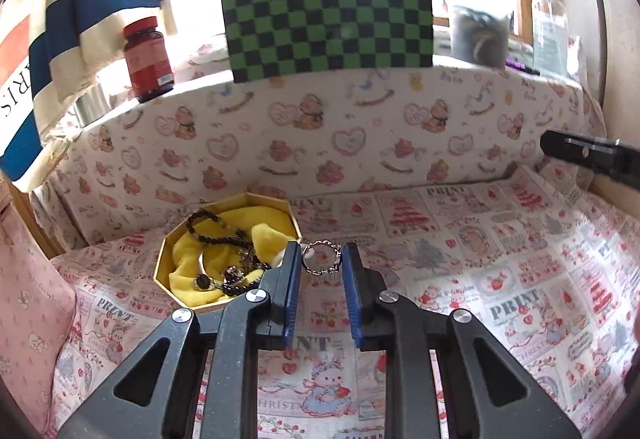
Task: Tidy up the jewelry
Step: 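Lower the ring into the box and open the left gripper while right carries its ring over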
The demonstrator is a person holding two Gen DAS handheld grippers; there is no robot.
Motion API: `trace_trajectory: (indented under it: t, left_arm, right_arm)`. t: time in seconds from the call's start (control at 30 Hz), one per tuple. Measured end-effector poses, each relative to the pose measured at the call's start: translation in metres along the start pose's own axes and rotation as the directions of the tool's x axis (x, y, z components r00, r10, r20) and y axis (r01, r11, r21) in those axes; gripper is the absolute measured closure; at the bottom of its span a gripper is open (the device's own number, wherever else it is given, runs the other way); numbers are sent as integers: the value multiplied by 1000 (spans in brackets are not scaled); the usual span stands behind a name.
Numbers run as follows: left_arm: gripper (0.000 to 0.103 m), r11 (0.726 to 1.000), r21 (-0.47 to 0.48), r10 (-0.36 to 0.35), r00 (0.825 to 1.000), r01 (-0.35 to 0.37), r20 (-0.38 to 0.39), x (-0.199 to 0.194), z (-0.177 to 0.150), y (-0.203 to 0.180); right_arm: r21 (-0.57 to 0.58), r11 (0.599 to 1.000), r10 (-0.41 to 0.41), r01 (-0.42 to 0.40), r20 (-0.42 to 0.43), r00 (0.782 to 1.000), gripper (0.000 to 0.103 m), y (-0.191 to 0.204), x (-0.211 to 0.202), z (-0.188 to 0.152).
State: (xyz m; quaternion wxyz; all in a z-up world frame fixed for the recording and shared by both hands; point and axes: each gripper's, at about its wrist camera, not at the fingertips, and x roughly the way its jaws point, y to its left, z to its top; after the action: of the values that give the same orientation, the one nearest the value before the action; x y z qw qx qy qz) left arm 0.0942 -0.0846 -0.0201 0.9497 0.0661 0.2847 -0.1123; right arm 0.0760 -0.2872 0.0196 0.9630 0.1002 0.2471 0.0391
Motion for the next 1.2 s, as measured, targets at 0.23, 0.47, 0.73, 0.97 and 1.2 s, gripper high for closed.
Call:
trace_trajectory:
  t: [0.23,0.47,0.73,0.97,1.2]
  left_arm:
    - [83,990,-139,12,999,-7,36,-6,11,42]
    - [83,958,-287,27,999,-14,42,-1,15,94]
    - [83,907,-421,-1,1000,14,32,5,9,136]
    - [83,886,-457,-74,997,82,36,7,9,142]
    - [83,877,-473,-90,996,87,17,12,10,143]
  right_arm:
    - [-39,996,78,-76,69,995,88,10,-1,-9]
    - [-136,985,117,-105,85,989,88,36,-7,-19]
    - [-181,977,127,-109,93,988,88,50,-7,-26]
    - [-156,977,165,-146,122,979,88,70,2,3]
    - [-143,955,274,-260,86,958,88,116,26,27]
